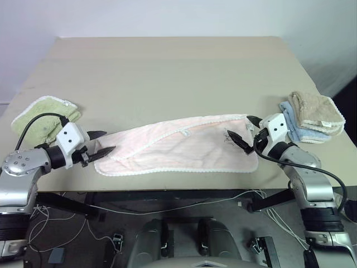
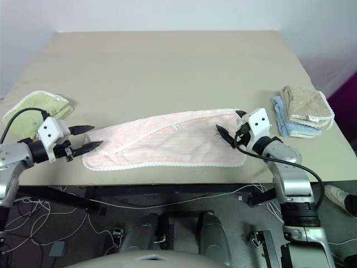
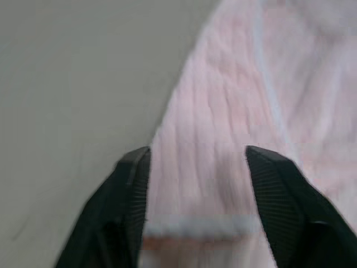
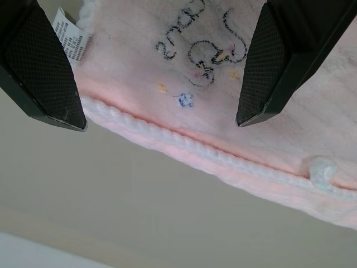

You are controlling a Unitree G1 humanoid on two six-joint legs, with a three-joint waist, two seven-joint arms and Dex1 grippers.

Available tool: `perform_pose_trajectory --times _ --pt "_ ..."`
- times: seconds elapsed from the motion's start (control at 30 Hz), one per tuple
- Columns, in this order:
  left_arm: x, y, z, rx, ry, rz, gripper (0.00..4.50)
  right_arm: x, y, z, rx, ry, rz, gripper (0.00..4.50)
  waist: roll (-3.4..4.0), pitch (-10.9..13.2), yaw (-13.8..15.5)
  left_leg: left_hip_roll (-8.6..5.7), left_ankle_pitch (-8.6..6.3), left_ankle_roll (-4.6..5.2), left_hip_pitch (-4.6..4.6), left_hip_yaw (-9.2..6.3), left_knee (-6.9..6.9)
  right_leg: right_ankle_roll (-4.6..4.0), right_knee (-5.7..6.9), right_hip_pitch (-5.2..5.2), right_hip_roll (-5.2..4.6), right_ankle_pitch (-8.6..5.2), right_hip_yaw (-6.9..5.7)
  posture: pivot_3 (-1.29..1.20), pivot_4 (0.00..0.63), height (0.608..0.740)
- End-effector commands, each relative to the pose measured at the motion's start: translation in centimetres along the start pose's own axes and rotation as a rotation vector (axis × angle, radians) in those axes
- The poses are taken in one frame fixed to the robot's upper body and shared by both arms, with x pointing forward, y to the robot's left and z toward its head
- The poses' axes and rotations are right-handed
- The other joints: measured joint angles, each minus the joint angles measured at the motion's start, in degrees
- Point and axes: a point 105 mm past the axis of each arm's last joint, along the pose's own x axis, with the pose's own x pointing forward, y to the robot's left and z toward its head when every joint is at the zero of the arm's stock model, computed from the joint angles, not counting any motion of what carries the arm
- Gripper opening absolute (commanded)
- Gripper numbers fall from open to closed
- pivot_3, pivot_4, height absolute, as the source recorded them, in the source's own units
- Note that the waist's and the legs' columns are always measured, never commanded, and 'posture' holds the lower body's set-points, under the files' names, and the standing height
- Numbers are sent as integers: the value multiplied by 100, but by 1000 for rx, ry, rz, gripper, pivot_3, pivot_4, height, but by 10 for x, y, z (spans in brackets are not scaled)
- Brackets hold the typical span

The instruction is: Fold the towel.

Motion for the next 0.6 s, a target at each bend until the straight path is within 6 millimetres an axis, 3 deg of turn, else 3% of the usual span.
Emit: perform_pose_trajectory --times 0.03,0.07,0.1,0.4,0.6 --pt "-7 -11 -9 178 93 -141 4138 10 3 12 -12 -50 12 4500 2 1 -3 0 -1 0 0 0 -2 0 0 -1 0 0 0 0 150 740" --pt "-8 -13 -11 192 104 -169 4472 11 4 12 -10 -53 13 4500 2 1 -1 0 -1 0 0 2 -3 -1 0 -4 -2 -1 1 0 150 740" --pt "-8 -16 -13 206 110 -199 4494 12 5 12 -8 -55 15 4500 3 2 2 0 -1 0 0 2 -4 -2 -1 -4 -4 -1 1 0 150 740" --pt "0 -16 -8 274 100 -269 4494 11 12 9 4 -55 15 4500 3 2 6 -1 -1 2 -3 1 -4 -2 1 -5 -9 -1 0 0 150 740" --pt "14 -16 -1 211 35 -277 4494 7 11 8 5 -53 1 4500 3 2 11 -2 0 4 -3 5 -3 0 3 -3 -2 -1 0 0 150 740"
